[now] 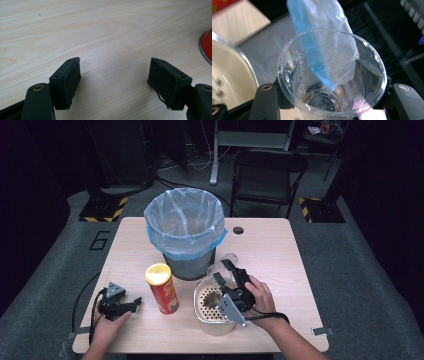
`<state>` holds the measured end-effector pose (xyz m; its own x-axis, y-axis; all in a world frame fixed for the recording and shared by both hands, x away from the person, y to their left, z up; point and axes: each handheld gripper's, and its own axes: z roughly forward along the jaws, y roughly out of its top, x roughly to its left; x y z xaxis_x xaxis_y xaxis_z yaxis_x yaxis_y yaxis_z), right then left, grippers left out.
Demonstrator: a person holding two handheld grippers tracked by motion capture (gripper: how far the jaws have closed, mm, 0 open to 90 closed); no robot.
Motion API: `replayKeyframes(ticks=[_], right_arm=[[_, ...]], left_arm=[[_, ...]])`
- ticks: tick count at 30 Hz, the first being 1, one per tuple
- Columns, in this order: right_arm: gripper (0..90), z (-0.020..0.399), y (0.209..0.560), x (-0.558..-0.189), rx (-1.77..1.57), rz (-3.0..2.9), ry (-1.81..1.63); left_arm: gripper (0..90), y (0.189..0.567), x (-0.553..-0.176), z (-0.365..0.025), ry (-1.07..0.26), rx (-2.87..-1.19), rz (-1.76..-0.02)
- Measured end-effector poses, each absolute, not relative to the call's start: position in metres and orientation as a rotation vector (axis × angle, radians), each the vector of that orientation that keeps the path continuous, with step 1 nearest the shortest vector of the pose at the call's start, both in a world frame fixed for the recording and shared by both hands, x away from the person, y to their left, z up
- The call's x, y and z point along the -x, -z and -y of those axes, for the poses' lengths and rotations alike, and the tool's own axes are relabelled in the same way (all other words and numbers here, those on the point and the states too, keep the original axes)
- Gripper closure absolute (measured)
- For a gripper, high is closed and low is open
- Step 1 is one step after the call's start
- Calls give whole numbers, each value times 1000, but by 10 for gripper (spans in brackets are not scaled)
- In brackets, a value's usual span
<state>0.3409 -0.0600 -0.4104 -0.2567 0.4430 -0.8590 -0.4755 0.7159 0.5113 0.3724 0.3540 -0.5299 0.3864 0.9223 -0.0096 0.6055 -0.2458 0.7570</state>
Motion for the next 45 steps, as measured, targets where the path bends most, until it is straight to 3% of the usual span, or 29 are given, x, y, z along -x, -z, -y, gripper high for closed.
replayKeyframes(ticks=[12, 32, 45], right_arm=[[367, 90, 379, -364, -483, -1859, -1441], [358, 108, 338, -384, -682, -2032, -1700], [358, 113, 282, -389, -699, -2037, -1735]], left_arm=[[256, 530, -372, -354, -590, -1961, -1309], [222, 530, -371, -352, -574, -1963, -1310], [198, 530, -372, -352, -570, -1973, -1297]])
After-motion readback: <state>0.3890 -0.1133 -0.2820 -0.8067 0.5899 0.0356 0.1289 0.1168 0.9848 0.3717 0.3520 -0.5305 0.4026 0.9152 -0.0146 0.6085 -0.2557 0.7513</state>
